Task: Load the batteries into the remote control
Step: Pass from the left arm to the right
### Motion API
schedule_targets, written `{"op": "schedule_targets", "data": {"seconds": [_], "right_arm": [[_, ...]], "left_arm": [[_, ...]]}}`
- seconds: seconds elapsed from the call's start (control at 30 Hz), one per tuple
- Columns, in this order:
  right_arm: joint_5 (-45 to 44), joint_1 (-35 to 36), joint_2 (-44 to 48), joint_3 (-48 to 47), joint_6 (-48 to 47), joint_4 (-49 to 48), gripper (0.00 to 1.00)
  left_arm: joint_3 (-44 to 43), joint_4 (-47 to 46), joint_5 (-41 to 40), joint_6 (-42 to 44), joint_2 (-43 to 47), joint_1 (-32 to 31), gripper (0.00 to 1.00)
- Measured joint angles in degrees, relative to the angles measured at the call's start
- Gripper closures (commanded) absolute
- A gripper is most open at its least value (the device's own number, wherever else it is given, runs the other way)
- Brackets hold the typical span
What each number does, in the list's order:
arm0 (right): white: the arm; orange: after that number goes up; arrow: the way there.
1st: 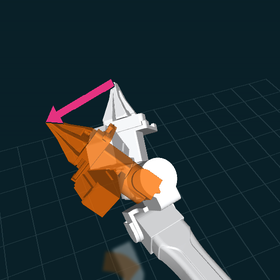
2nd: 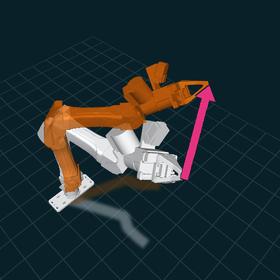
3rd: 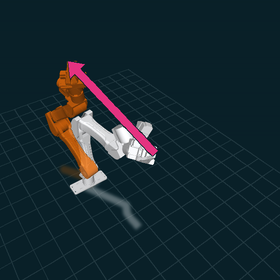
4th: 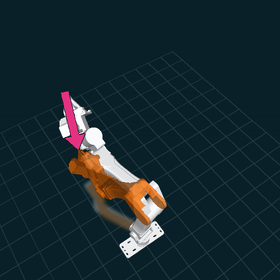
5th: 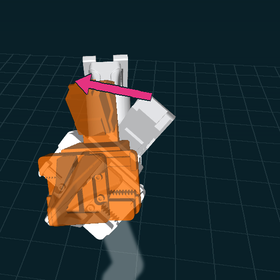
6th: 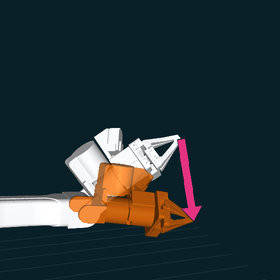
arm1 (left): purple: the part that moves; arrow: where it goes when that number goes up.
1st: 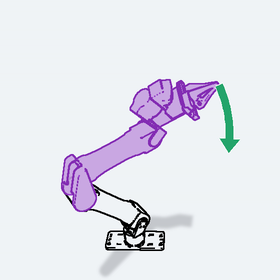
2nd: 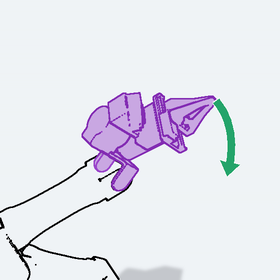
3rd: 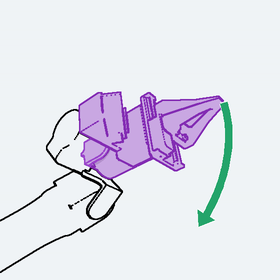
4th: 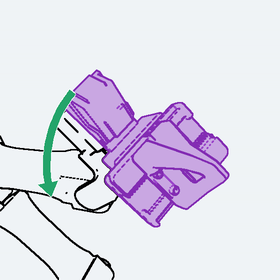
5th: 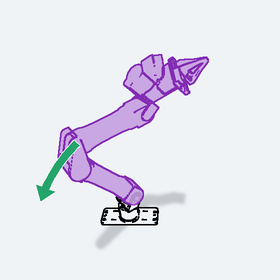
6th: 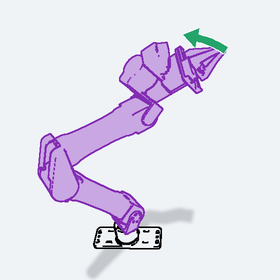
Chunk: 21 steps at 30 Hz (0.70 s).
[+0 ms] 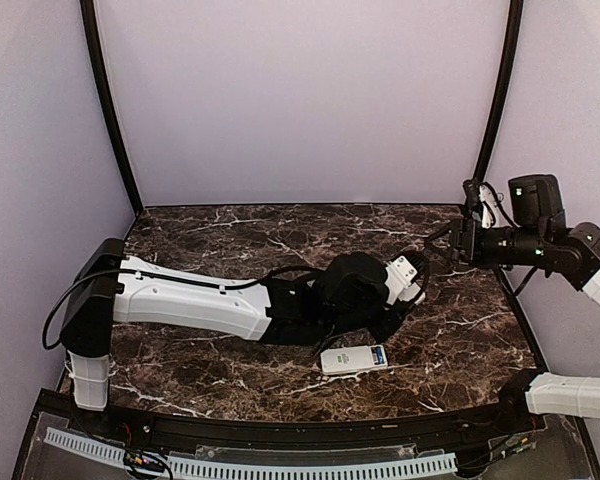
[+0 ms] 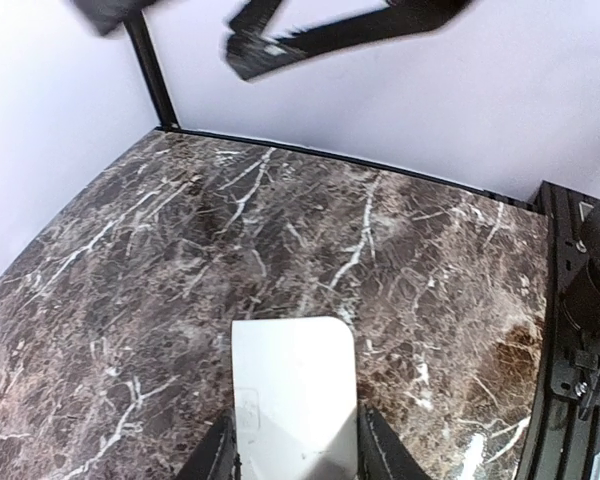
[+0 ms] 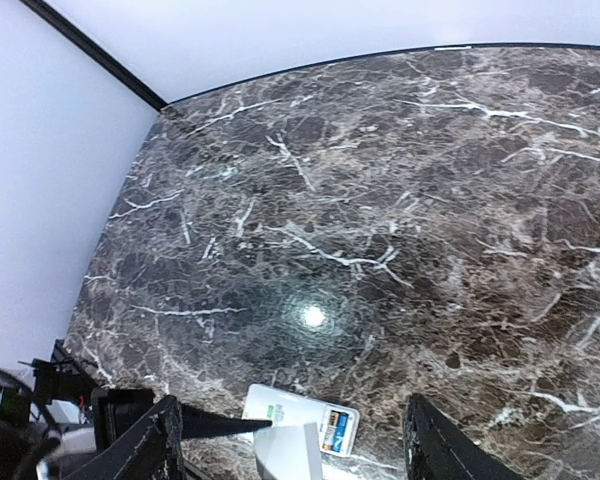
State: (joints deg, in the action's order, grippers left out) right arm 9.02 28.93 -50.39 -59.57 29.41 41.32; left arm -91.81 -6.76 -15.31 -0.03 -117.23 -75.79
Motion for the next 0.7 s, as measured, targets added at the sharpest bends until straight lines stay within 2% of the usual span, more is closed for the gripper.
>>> {"op": "schedule_targets", "data": {"seconds": [0.17,0.37,0.5,0.7], "right_arm": [[7.85,-0.20,3.96,7.10,0.04,-6.01,0.30],[14.82,-0.22,7.63,16.70,4.07,-15.52,0.39],[15.17,-0.22,7.96,19.74,8.07,-20.74,0.44],[14.10,-0.22,7.43,22.03,13.05,-25.68,0.46]], "left_arm": [[3.98,-3.43,-2.16,-2.12,3.67,2.56,0.76],[6.75,-7.43,-4.26,-2.84,4.94,2.91,0.76],[7.37,-9.25,-4.68,-3.23,4.94,2.93,0.76],[7.61,-11.54,-4.68,-3.37,4.96,2.93,0.76]]}}
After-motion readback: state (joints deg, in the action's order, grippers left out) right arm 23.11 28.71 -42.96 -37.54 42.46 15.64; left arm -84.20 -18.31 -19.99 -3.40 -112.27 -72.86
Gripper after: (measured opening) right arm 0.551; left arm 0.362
